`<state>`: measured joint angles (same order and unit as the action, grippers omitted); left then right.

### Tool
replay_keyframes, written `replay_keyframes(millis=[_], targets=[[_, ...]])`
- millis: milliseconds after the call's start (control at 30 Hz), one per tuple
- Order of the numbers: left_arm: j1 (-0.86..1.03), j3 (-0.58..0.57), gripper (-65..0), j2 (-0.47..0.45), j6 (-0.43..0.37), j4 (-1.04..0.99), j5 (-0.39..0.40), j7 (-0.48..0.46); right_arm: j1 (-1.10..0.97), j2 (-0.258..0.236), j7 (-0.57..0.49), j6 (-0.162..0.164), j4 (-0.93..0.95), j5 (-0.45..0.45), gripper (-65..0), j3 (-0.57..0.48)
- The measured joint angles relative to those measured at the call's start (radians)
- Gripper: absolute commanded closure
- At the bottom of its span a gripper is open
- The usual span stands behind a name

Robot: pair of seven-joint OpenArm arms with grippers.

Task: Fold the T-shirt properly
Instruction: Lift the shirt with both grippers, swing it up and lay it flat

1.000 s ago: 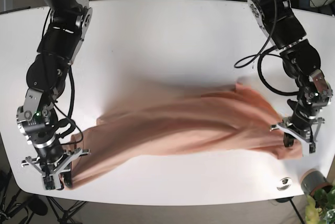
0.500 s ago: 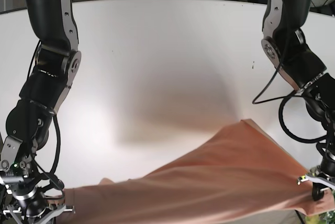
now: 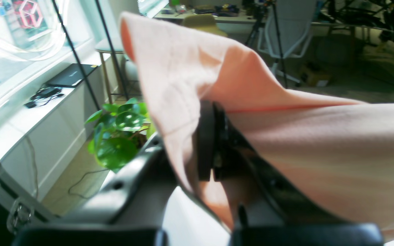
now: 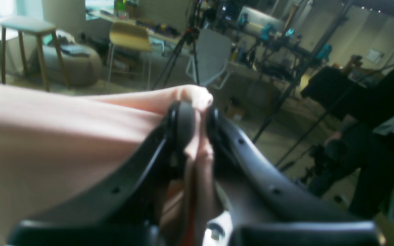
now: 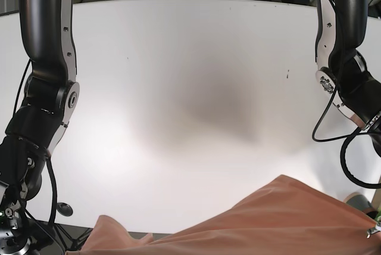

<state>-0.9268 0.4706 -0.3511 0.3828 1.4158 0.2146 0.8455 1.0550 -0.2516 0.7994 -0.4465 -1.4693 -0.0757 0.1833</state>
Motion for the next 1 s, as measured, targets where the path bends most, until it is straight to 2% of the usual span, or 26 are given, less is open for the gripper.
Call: replay_keyframes(millis=[133, 267, 367, 500, 667, 800, 1000], targets=[[0.058, 0.001, -0.4, 0.002, 0.001, 0.003, 0.001, -0.007, -0.110, 0.010, 0.016, -0.001, -0.080, 0.000, 0.0, 0.025], [0.166, 0.003, -0.3, 0.011, 0.050, 0.003, 0.000, 0.003, -0.261, 0.010, 0.024, -0.002, -0.133, 0.000, 0.0, 0.053], [0.238, 0.004, -0.3, 0.016, 0.072, 0.001, -0.002, 0.010, -0.370, 0.041, 0.033, 0.000, -0.169, 0.005, 0.0, 0.084], [0.369, 0.057, -0.3, 0.030, 0.097, 0.059, 0.006, -0.005, -0.514, 0.063, 0.027, -0.006, -0.202, -0.079, 0.0, 0.146], [0.525, 0.094, -0.3, 0.063, 0.100, 0.112, -0.010, 0.003, -0.668, 0.064, 0.025, 0.011, -0.222, -0.163, 0.0, 0.224], [0.629, 0.106, -0.3, 0.072, 0.142, 0.143, 0.013, -0.002, -0.771, 0.063, 0.034, 0.018, -0.234, -0.220, 0.0, 0.274], [0.768, 0.153, -0.3, 0.075, 0.166, 0.186, 0.005, -0.002, -0.902, 0.082, 0.031, 0.009, -0.298, -0.309, 0.0, 0.323]])
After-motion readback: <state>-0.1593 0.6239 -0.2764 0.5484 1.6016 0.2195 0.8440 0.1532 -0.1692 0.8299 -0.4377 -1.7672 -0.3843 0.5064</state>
